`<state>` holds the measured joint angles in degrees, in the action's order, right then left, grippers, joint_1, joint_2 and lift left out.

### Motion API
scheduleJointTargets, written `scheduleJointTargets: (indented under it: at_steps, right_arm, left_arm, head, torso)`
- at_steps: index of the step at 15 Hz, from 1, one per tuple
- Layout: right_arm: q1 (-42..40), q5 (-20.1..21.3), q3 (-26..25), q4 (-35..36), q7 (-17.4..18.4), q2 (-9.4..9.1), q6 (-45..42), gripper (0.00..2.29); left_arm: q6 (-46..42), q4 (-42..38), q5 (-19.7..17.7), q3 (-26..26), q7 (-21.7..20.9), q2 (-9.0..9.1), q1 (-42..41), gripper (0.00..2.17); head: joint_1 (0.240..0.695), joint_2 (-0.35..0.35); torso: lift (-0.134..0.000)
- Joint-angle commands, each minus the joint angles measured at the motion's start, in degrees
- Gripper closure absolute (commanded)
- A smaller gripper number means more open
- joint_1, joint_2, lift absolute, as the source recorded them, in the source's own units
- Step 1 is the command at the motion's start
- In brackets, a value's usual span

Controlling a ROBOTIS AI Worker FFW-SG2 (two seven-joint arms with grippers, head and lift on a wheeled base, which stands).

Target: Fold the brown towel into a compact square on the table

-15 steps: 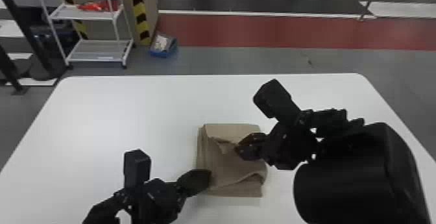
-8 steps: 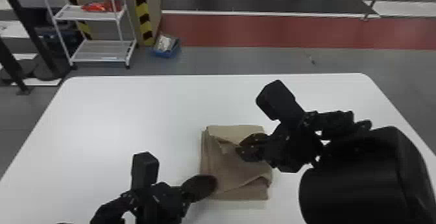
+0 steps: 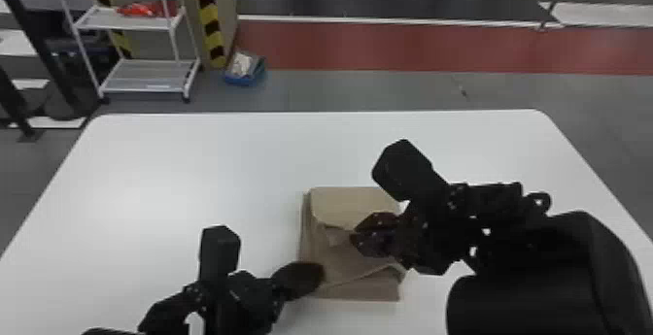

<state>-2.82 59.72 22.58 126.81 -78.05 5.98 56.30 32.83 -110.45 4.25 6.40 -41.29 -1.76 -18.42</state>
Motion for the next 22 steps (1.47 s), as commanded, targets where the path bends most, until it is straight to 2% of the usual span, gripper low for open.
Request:
scheduleJointTargets:
  at_steps: [1, 9, 14, 17, 22]
  right_arm:
    - [-0.52, 0.93, 0.97, -0.16, -0.28, 0.09, -0.62, 1.03]
    - [-1.31, 4.0, 4.31, -2.01, -0.28, 0.79, -0.79, 1.03]
    - [-1.4, 4.18, 4.22, -1.83, -0.28, 3.25, -2.2, 1.03]
    - [-1.66, 4.09, 4.58, -1.92, -0.28, 4.04, -2.38, 1.03]
    - [-2.19, 3.74, 6.16, -1.48, -0.28, 4.04, -1.5, 1.03]
  left_arm:
    - [0.0, 0.41, 0.06, 0.1, 0.16, 0.09, 0.22, 2.15]
    - [0.18, 1.29, -0.03, 0.28, 0.25, 0.18, 1.1, 2.15]
    - [0.18, 1.99, -0.12, 0.28, 0.34, 0.18, 1.81, 2.15]
    - [0.18, 2.17, -0.12, 0.54, 0.43, 0.18, 2.07, 2.15]
    - [0.18, 2.25, -0.21, 0.98, 0.43, 0.27, 2.51, 2.15]
  head:
    - [0.695, -0.038]
    - [0.695, -0.025]
    - [0.695, -0.035]
    - [0.695, -0.044]
    - [0.695, -0.047]
  torso:
    - [-0.125]
    - [-0.125]
    - [-0.125]
    - [-0.125]
    - [-0.125]
